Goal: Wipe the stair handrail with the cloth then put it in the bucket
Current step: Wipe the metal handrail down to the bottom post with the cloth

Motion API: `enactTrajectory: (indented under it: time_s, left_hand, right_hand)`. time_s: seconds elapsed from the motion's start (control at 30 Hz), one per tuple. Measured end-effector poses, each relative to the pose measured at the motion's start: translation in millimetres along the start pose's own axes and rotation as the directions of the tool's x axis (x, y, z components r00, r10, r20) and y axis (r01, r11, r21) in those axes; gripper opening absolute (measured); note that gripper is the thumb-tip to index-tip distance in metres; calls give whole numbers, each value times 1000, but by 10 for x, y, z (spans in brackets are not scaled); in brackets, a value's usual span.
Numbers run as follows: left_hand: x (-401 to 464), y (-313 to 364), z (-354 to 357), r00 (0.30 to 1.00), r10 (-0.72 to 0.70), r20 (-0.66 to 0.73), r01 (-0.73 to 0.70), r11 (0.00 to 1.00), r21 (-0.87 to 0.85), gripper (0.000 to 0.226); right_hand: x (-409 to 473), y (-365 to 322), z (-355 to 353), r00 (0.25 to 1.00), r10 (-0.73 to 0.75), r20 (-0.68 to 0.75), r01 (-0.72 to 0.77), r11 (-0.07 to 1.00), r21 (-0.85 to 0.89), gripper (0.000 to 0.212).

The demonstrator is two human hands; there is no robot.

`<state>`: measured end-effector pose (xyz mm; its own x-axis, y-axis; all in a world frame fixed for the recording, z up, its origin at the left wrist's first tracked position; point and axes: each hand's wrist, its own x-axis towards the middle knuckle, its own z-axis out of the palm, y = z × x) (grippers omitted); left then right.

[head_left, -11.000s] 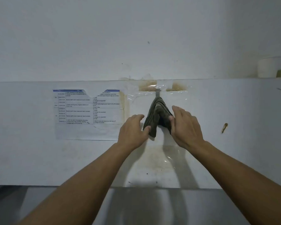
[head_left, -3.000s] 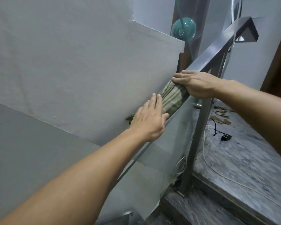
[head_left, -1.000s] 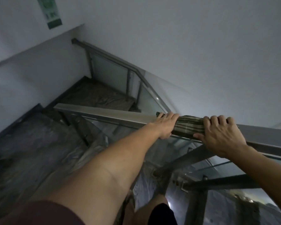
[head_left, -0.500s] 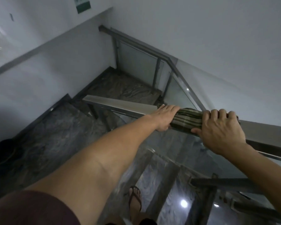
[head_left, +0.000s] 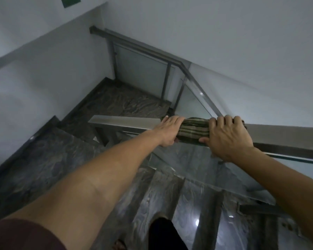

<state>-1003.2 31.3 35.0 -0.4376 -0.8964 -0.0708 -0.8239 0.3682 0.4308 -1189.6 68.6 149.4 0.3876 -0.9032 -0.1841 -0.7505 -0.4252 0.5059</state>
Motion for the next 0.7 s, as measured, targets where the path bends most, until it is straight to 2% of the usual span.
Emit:
enactTrajectory:
  time_s: [0.13, 0.43, 0.5, 0.7]
  left_hand:
    - [-116, -720, 159, 999, -2, -35, 1, 1000, -19, 80]
    - [-351, -2250, 406, 999, -26, -21, 26, 999, -33, 86]
    - [-414, -2581, 448, 999, -29, -23, 28, 999, -30, 85]
    - [-581, -3155, 512, 999, 30, -37, -31, 998, -49, 83]
  right_hand:
    - [404, -585, 60, 1000, -8, -24, 9, 1000, 13, 69]
    - [1348, -1866, 134, 998, -12, -54, 10, 999, -40, 71]
    - [1545, -2170, 162, 1000, 1, -23, -3, 998, -55, 71]
    - [1874, -2677, 167, 999, 9, -52, -12, 999, -48, 76]
